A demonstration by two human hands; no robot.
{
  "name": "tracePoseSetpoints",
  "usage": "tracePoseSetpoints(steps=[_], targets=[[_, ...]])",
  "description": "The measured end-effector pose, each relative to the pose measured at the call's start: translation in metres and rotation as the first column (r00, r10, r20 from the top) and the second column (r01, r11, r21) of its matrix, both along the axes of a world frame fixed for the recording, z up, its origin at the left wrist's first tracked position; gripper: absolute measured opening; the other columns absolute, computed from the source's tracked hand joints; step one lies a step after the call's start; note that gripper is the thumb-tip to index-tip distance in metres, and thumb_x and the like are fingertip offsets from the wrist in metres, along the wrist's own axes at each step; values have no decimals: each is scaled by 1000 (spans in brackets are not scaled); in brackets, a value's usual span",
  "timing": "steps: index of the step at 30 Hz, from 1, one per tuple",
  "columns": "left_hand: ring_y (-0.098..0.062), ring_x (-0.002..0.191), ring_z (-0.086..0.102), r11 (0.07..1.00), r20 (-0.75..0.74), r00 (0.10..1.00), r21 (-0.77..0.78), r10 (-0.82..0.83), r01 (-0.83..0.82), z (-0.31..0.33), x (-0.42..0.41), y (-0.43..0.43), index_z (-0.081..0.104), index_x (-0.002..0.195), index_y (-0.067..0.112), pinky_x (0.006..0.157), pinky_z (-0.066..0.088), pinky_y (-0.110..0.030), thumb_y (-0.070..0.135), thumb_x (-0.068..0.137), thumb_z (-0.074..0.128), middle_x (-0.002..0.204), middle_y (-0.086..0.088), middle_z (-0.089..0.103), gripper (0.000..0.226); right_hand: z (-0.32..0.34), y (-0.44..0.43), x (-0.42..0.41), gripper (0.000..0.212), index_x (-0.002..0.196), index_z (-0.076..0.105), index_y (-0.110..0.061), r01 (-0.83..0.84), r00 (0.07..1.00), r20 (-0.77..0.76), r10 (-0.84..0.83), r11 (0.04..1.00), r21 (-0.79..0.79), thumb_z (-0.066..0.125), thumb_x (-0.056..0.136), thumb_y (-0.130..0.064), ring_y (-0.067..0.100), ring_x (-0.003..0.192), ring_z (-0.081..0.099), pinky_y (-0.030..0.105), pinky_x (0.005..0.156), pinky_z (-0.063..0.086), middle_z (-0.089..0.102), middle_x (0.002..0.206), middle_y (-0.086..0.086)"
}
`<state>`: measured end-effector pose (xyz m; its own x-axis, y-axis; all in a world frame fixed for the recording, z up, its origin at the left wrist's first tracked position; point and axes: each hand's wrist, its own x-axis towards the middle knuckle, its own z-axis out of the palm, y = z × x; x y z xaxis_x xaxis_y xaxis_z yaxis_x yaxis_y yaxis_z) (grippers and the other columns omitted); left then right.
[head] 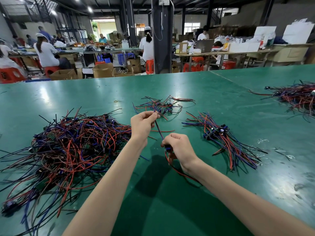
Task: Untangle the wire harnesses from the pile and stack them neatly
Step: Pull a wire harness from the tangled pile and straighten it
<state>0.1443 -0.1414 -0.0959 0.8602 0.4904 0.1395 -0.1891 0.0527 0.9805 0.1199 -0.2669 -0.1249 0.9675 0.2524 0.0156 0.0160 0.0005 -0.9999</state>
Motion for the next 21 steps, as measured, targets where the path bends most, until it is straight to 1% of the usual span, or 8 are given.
tracePoseSetpoints(steps=[2, 5, 9, 12, 15, 19, 21], targets=[[3, 53, 55, 1000, 6, 1000, -13, 15, -15, 0, -1, 2, 66, 89, 2, 51, 42, -9, 1, 88, 62, 71, 0, 67, 4, -2, 0, 2, 31, 47, 57, -15, 18, 1000, -19, -18, 1000, 0, 57, 76, -7, 12, 38, 40, 18, 40, 32, 54, 62, 10], [-6, 59, 53, 999, -1, 999, 17, 45, -45, -2, 0, 3, 64, 90, 1, 50, 43, -10, 4, 88, 64, 74, -4, 65, 3, -3, -1, 4, 33, 45, 59, -14, 32, 998, -58, -30, 999, 35, 56, 77, -5, 16, 37, 37, 18, 39, 31, 50, 60, 11], [-1, 46, 49, 998, -6, 999, -42, 54, -54, -2, 3, 5, 63, 93, -2, 50, 46, -13, 4, 87, 66, 72, -5, 63, 9, -2, 1, 2, 32, 46, 60, -12, 21, 992, -125, -8, 995, 99, 55, 76, -5, 18, 35, 33, 20, 41, 32, 43, 47, 4], [-1, 40, 46, 992, -2, 998, -111, 58, -58, -3, 4, 6, 62, 87, 0, 49, 46, -14, 4, 83, 70, 66, -2, 59, 9, 0, 0, 1, 29, 49, 60, -7, 10, 988, -153, 11, 991, 136, 55, 77, -3, 18, 35, 33, 21, 38, 35, 44, 44, 2], [-2, 40, 48, 988, 10, 999, -148, 54, -52, -5, 3, 7, 60, 78, 7, 48, 46, -14, 5, 80, 73, 62, 0, 59, 14, 0, 0, -1, 29, 49, 60, -7, -10, 990, -137, 31, 989, 147, 55, 77, -1, 17, 33, 34, 20, 36, 35, 43, 42, 1], [-3, 41, 49, 984, 5, 999, -176, 33, -32, -7, 3, 10, 60, 77, 7, 49, 47, -14, 5, 79, 74, 62, 0, 60, 14, -3, 2, -1, 28, 50, 58, -8, -23, 993, -116, 39, 990, 138, 54, 76, -1, 16, 33, 32, 20, 39, 33, 42, 41, -1], [-4, 45, 53, 983, 9, 1000, -184, 9, -7, -8, 3, 10, 62, 76, 7, 51, 49, -14, 4, 81, 72, 63, 1, 63, 11, -6, 2, 1, 28, 48, 58, -10, -14, 995, -101, 26, 993, 119, 55, 75, -2, 17, 35, 33, 19, 39, 32, 43, 44, 1]])
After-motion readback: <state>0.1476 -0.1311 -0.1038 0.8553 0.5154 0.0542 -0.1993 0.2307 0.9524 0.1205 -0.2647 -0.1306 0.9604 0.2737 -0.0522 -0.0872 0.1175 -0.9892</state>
